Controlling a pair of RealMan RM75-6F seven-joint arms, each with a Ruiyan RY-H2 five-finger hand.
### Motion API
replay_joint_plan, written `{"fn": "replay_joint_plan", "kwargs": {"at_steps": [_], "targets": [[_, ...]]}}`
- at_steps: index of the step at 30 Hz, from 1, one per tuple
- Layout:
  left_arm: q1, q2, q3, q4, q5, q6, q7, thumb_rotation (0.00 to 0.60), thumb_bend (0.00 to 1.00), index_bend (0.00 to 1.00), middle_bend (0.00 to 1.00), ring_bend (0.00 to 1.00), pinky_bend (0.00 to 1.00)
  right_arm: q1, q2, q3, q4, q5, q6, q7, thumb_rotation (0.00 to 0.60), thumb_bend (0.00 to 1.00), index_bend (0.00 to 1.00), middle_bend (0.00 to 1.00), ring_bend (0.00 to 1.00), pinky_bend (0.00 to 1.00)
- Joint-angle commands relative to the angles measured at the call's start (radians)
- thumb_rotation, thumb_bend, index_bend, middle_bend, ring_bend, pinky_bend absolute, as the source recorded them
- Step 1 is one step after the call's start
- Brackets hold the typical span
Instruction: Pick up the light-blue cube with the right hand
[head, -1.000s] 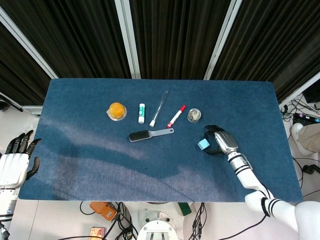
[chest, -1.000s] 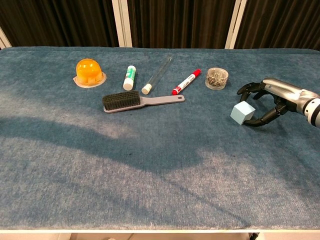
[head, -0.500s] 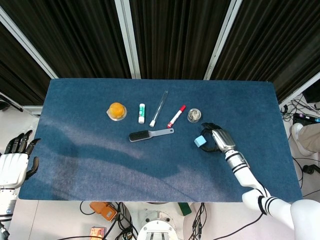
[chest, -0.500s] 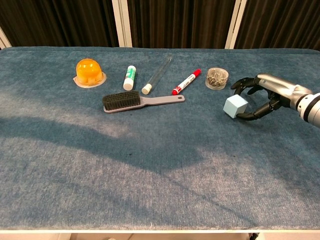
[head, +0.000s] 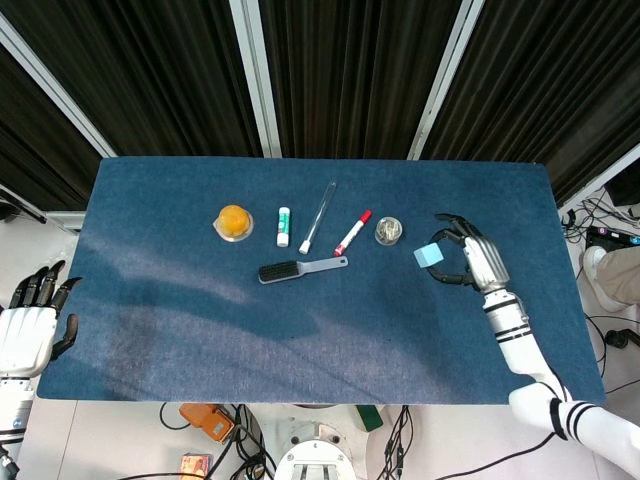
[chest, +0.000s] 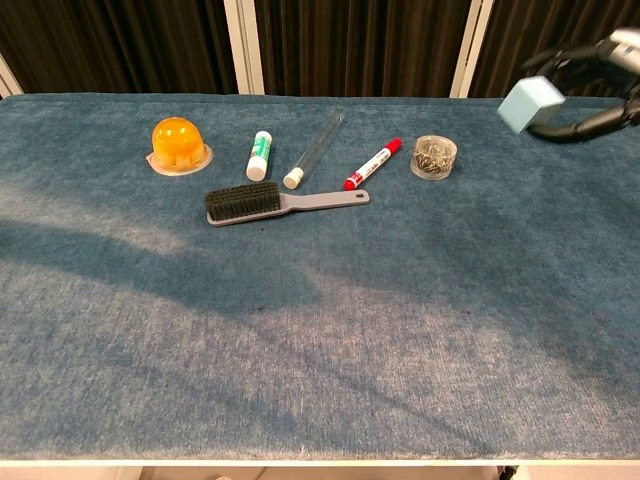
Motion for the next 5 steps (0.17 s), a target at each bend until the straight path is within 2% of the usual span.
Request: {"fn": "replay_joint_plan", "kwargs": {"at_steps": [1,5], "targets": [[0.0,0.0,0.0,0.0,0.0,-0.001,0.0,0.6,0.51,0.2,0.02,0.0,0.11,-0.014,0.036,0.013,-0.047,0.011,0.018,-0.019,0.6,0.4,0.61,0.23,0.19,0.21],[0.001,0.0,0.0,-0.002,-0.001,0.0,0.0,0.6,0.51,0.2,0.02,0.0,0.11,-0.022,0.061,0.012,-0.083,0.012,0.028,-0.038,0.6,0.4,0.61,0.23,0.19,0.21]]}}
